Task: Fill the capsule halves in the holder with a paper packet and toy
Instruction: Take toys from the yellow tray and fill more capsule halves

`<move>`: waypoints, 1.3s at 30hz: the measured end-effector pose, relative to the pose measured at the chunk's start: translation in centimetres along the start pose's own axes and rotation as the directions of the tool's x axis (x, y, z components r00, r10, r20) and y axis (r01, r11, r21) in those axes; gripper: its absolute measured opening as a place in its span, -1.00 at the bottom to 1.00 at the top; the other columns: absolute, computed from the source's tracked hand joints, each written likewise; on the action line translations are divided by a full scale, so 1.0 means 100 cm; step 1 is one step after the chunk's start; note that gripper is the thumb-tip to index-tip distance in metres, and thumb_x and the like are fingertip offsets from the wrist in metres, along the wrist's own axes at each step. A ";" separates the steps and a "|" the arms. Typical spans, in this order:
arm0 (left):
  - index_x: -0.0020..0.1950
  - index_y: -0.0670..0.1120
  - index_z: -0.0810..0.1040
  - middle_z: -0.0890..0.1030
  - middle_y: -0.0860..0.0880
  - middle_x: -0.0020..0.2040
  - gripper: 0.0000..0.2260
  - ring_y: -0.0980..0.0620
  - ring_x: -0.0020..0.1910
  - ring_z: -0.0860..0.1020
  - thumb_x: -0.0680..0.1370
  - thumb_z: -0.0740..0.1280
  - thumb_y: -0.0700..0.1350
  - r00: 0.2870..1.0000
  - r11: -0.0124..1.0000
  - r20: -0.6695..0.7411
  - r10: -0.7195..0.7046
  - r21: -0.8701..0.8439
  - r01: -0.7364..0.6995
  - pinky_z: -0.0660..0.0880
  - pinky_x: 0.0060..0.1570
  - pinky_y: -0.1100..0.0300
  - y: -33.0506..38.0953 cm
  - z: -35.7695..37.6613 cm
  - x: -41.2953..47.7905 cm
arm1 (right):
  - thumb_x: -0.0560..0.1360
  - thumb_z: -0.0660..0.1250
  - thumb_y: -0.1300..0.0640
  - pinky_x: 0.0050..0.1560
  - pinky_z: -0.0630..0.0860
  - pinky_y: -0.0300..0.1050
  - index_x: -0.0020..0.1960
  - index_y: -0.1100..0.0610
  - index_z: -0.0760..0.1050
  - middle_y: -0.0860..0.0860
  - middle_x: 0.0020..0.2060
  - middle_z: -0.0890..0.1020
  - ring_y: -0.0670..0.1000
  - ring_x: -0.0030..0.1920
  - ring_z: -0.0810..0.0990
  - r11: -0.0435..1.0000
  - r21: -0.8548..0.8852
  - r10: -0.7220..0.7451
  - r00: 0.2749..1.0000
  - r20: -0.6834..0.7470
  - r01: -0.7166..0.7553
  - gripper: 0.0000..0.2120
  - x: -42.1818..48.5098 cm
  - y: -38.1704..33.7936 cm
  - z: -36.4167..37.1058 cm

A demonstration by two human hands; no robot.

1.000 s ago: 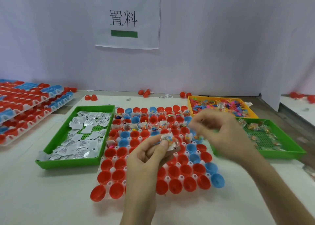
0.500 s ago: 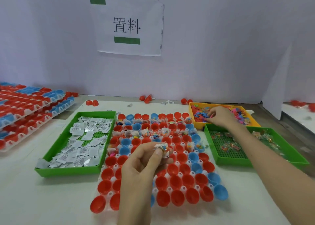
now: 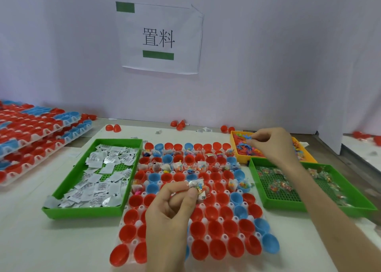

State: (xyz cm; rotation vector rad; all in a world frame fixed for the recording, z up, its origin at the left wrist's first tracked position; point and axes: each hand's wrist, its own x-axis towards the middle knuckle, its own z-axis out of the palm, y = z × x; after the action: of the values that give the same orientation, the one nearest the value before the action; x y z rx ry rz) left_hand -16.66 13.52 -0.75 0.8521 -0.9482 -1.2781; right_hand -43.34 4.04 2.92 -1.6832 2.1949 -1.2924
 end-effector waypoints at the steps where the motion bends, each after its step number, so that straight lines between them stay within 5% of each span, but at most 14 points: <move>1: -0.09 -0.11 0.65 0.71 -0.13 -0.29 -0.76 0.07 -0.29 0.69 0.27 0.44 -0.08 1.000 1.000 -0.004 0.003 -0.002 -0.003 0.59 -0.22 0.33 0.000 0.000 0.001 | 0.43 0.54 0.11 -0.26 0.46 -0.38 -0.13 -0.02 0.70 -0.17 -0.26 0.71 -0.22 -0.25 0.63 0.996 0.090 -0.026 0.999 0.027 0.024 -0.95 -0.019 -0.017 -0.005; 5: -0.19 0.04 0.72 0.72 -0.11 -0.24 -0.79 0.04 -0.25 0.70 0.19 0.49 0.00 1.000 1.000 0.011 0.018 -0.020 -0.018 0.58 -0.23 0.36 0.001 0.006 -0.003 | 0.46 0.47 0.16 -0.15 0.54 -0.44 -0.10 -0.24 0.62 -0.28 -0.24 0.70 -0.24 -0.20 0.67 0.932 0.345 -0.155 0.983 0.095 0.114 -0.73 -0.102 -0.066 -0.011; 10: -0.19 0.05 0.72 0.73 -0.05 -0.19 -0.74 0.06 -0.21 0.69 0.17 0.52 0.08 0.999 0.999 0.006 0.047 -0.014 -0.047 0.59 -0.18 0.31 0.002 0.007 -0.012 | 0.47 0.48 0.22 -0.09 0.53 -0.41 -0.10 -0.24 0.63 -0.31 -0.19 0.70 -0.24 -0.10 0.67 0.866 0.481 -0.161 0.987 0.019 0.132 -0.68 -0.154 -0.091 0.011; 17: -0.21 0.02 0.73 0.70 -0.08 -0.21 -0.76 0.04 -0.22 0.67 0.17 0.50 0.05 0.997 0.996 -0.072 0.041 -0.076 -0.047 0.60 -0.24 0.29 0.004 0.002 -0.006 | 0.42 0.52 0.28 -0.15 0.54 -0.41 -0.17 -0.24 0.70 -0.21 -0.22 0.72 -0.17 -0.13 0.69 0.775 0.630 -0.138 0.986 0.096 0.047 -0.63 -0.165 -0.098 0.032; 26: -0.12 0.19 0.74 0.73 0.00 -0.17 -0.73 0.08 -0.11 0.71 0.19 0.50 0.06 0.980 0.988 -0.189 0.063 -0.127 -0.088 0.58 -0.21 0.34 0.007 0.004 -0.010 | 0.38 0.48 -0.04 -0.15 0.55 -0.34 -0.02 -0.34 0.64 -0.16 -0.21 0.67 -0.11 -0.19 0.63 0.700 0.713 -0.277 0.939 0.202 0.053 -0.76 -0.169 -0.103 0.027; 31: -0.12 0.14 0.74 0.74 -0.04 -0.12 -0.72 0.01 -0.06 0.72 0.19 0.49 0.09 0.996 0.996 -0.076 0.038 -0.081 -0.045 0.59 -0.19 0.34 0.007 0.004 -0.013 | 0.46 0.48 0.00 -0.15 0.57 -0.33 -0.10 -0.10 0.70 -0.13 -0.21 0.71 -0.08 -0.13 0.69 0.720 0.686 -0.237 0.966 0.107 0.101 -0.97 -0.168 -0.101 0.027; 39: -0.06 0.11 0.74 0.74 -0.05 -0.15 -0.77 0.00 -0.12 0.71 0.31 0.47 0.06 0.966 0.982 0.245 0.088 0.143 -0.125 0.59 -0.14 0.32 0.016 -0.013 -0.008 | 0.45 0.46 0.10 -0.06 0.60 -0.09 -0.10 -0.04 0.71 -0.12 -0.19 0.70 -0.03 -0.09 0.68 0.831 0.527 -0.303 0.941 0.154 0.182 -0.93 -0.161 -0.084 0.008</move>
State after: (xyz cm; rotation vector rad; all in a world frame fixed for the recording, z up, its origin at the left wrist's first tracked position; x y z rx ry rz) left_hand -14.85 14.51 0.10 0.7680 -1.2836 -1.2418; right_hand -30.31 16.62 1.43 -1.8079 1.3749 -1.4728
